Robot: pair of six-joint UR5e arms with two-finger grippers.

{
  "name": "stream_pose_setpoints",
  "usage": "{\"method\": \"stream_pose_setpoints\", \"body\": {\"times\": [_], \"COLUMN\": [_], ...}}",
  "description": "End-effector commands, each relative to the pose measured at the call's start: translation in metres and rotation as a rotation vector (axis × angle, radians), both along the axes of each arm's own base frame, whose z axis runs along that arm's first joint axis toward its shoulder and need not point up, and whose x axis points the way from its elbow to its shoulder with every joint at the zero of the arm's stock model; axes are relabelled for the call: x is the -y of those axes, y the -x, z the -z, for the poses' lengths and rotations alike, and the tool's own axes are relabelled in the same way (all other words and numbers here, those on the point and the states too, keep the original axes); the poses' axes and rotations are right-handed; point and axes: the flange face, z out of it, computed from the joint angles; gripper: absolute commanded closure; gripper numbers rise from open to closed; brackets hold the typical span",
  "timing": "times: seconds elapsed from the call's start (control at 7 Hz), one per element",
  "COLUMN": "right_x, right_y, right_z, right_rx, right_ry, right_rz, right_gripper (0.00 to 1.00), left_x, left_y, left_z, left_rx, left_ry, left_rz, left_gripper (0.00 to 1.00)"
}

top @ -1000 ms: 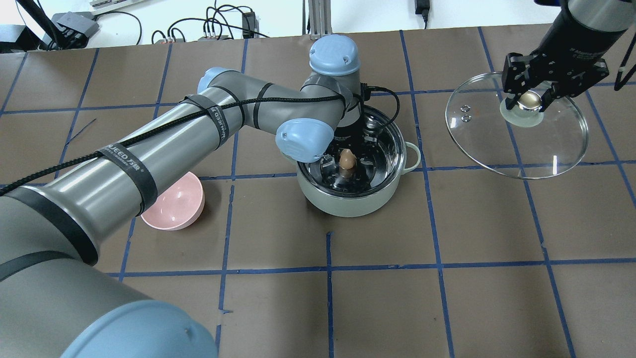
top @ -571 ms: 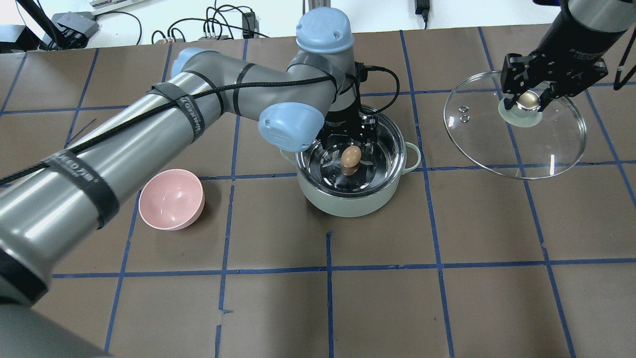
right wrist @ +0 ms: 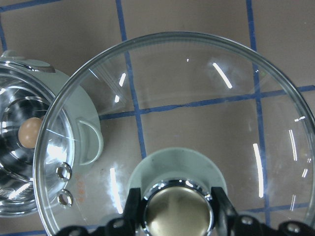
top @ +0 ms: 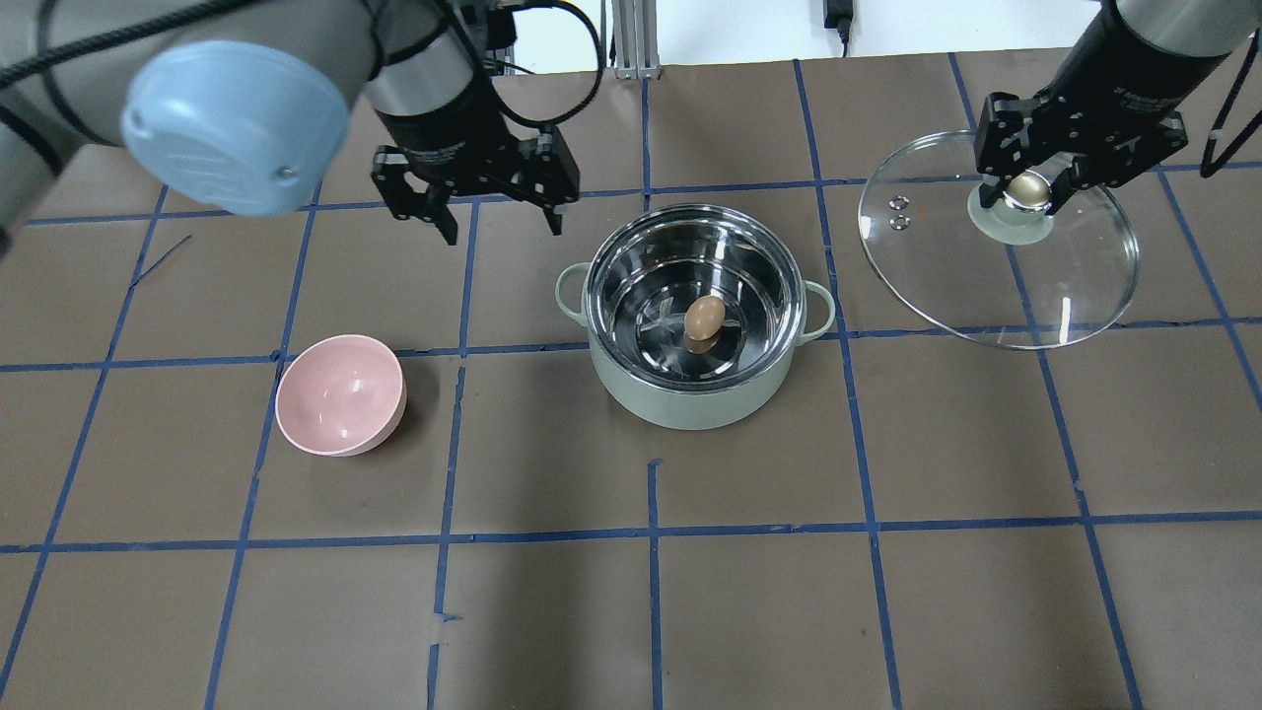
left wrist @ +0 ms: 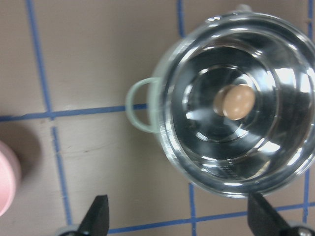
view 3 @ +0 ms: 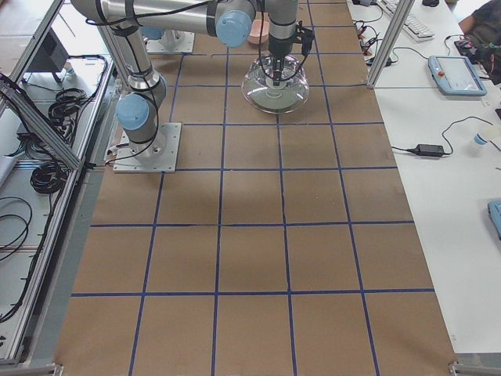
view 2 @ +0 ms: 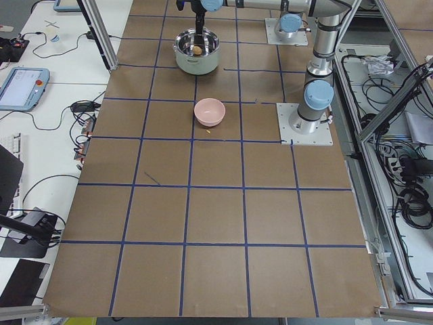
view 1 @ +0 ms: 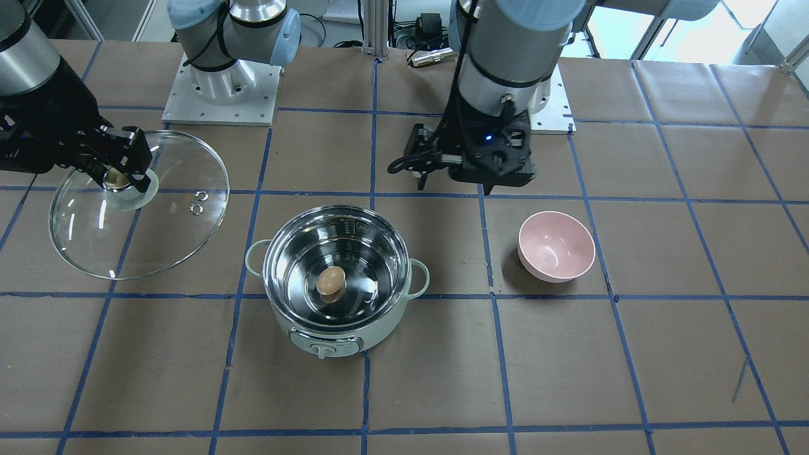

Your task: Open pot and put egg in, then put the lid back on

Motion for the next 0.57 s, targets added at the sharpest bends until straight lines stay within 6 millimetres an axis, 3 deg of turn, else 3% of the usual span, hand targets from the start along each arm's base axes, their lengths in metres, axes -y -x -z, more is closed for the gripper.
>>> {"method": "stream_pose_setpoints", "body": {"times": [0.0,0.29,0.43], "right_x": [0.002,0.007,0.007], "right_y": [-0.07,-0.174,-0.225], "right_z": [0.004,0.028,0.052], "right_rx": [0.019,0.026,0.028], "right_ry": [0.036,0.1,0.114], "right_rz": [0.015,-0.01,-0.008], "right_gripper": [0.87,0.87,0.87], "left_x": [-0.011,-0.021,-0.022], "left_y": [-0.05,-0.059,-0.06], "left_z": [-0.023,-0.031,-0.033], "left_rx": [0.018,0.095,0.092], "left_ry": [-0.019,-0.007,-0.001], "left_rz": [-0.019,-0.022,-0.022], "left_gripper": [0.0,0.0,0.0]}}
